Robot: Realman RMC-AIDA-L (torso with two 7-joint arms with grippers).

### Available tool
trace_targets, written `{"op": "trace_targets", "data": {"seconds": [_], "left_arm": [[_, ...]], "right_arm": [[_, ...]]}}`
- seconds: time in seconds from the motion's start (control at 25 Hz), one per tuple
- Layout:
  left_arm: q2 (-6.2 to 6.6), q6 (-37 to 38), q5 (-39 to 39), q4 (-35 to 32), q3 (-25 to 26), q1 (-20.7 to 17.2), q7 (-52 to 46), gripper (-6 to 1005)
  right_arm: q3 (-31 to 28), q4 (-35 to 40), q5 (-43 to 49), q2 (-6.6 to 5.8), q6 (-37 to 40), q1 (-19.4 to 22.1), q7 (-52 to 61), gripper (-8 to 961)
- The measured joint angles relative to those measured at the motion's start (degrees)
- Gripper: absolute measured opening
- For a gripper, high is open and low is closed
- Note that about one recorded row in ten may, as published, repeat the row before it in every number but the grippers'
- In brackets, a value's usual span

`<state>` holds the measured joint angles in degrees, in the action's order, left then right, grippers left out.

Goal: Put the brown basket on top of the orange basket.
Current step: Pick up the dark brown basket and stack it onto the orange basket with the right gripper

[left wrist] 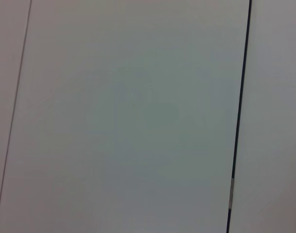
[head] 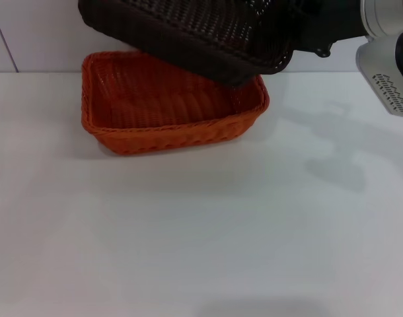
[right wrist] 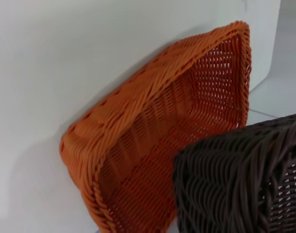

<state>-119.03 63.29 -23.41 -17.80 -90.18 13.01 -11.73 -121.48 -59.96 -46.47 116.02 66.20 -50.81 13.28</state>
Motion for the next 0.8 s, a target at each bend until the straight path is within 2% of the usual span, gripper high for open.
{"op": "trace_targets", "data": {"seconds": [0.28,0.8], "left_arm": [[-0.05,-0.01,0.01,0.05,0.00,0.10,-0.15,808],[-0.07,-0.33,0.03,0.37,0.01,0.00,-0.29,808]], "right_arm": [[-1.45,7.17,-0.45,-0.13,-4.79,-1.54,-7.54,123],[-1.63,11.90,-2.57,-0.64,-7.87,-3.17,-13.34,124]]}}
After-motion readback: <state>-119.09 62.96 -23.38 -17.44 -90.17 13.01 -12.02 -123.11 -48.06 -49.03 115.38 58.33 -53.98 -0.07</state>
